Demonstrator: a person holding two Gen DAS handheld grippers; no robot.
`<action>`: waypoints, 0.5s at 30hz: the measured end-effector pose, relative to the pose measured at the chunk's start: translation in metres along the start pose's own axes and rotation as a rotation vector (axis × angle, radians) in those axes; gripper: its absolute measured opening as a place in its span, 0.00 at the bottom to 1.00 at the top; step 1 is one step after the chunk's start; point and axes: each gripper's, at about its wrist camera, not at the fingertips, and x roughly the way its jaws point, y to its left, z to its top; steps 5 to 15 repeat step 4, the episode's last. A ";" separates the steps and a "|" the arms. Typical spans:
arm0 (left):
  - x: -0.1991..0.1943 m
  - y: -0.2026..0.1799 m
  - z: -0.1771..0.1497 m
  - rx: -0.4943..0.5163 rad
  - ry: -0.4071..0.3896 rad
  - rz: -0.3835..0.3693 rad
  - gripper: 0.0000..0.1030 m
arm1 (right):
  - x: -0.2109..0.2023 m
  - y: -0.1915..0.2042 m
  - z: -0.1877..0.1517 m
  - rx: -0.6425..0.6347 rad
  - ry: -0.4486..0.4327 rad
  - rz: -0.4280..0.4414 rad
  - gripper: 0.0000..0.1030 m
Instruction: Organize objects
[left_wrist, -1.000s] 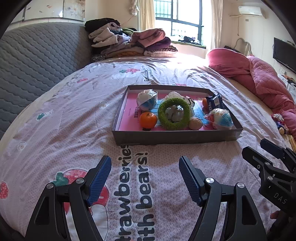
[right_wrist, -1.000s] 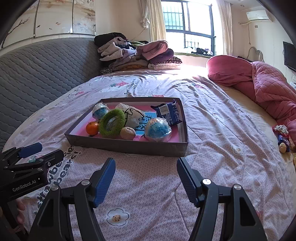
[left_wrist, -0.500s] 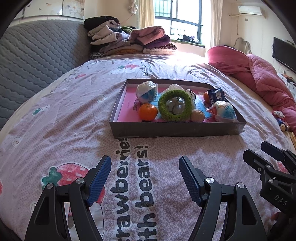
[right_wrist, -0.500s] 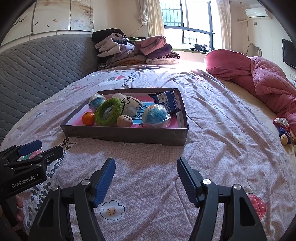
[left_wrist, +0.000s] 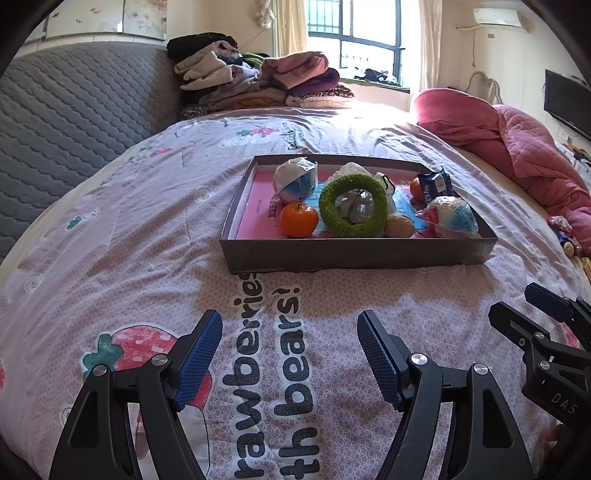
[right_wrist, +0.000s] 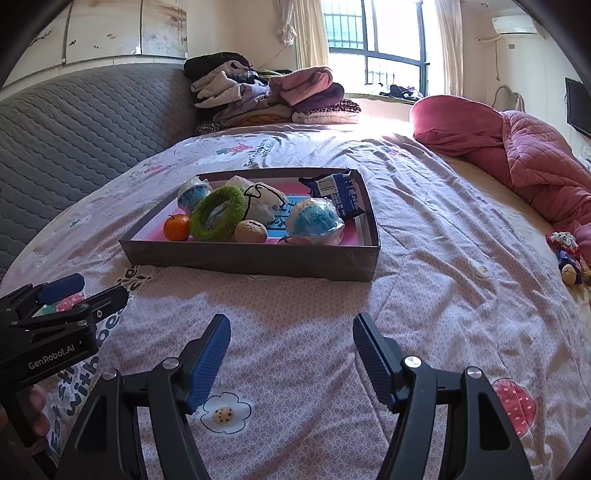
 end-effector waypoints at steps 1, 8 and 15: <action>0.000 0.000 0.000 0.002 0.001 0.001 0.74 | 0.001 0.000 0.000 -0.001 0.003 0.001 0.66; 0.001 0.000 0.000 0.001 0.001 0.008 0.74 | 0.002 0.000 0.000 -0.002 0.007 0.001 0.66; 0.001 0.000 0.000 0.001 0.001 0.008 0.74 | 0.002 0.000 0.000 -0.002 0.007 0.001 0.66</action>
